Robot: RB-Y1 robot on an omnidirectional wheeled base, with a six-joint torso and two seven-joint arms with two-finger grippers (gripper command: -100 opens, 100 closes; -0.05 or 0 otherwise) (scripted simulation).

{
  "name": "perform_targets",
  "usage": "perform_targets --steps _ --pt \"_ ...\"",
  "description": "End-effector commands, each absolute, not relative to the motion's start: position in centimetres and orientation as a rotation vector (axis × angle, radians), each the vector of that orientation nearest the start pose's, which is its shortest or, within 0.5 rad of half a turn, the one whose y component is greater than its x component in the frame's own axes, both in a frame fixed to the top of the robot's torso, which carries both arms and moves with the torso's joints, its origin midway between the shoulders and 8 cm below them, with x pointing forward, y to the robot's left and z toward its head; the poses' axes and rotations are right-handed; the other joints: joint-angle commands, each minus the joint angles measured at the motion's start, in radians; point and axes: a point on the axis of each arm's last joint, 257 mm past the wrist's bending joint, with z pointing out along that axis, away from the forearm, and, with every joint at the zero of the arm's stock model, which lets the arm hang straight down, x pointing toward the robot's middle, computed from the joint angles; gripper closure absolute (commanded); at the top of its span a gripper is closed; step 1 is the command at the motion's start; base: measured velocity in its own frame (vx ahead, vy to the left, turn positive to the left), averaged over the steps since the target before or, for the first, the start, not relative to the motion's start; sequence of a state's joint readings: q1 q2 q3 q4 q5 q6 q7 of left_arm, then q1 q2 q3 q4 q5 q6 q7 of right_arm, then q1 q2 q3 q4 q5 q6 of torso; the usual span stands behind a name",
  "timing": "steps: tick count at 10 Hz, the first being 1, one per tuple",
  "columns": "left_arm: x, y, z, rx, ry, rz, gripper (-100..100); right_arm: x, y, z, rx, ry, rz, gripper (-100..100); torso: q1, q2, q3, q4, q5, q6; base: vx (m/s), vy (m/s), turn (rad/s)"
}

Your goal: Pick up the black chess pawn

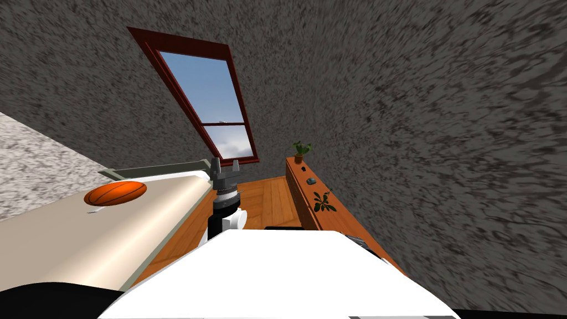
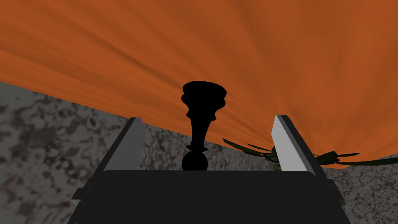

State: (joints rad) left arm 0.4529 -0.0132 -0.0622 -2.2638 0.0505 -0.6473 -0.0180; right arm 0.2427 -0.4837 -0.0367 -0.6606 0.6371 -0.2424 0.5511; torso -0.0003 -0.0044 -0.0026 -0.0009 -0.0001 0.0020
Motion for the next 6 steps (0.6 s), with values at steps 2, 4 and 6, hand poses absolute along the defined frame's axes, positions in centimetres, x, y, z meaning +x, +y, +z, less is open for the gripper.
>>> perform_targets --steps 2,4,6 --pt "32.4 25.99 5.77 -0.562 0.448 -1.428 0 18.76 -53.06 -58.1 0.245 2.472 -0.275 100 0.001 0.002 0.001 0.0 0.0 0.0 0.001 0.003 -0.004" --pt "32.4 25.99 5.77 -0.562 0.448 -1.428 0 18.89 -53.22 -57.98 0.246 2.469 -0.277 100 0.001 0.003 0.001 0.0 -0.002 -0.001 0.0 0.0 0.0" --pt "32.4 25.99 5.77 -0.562 0.448 -1.428 0 18.97 -53.16 -57.96 0.246 2.468 -0.275 100 0.0 0.002 0.0 -0.001 -0.002 0.0 0.0 0.0 0.0"
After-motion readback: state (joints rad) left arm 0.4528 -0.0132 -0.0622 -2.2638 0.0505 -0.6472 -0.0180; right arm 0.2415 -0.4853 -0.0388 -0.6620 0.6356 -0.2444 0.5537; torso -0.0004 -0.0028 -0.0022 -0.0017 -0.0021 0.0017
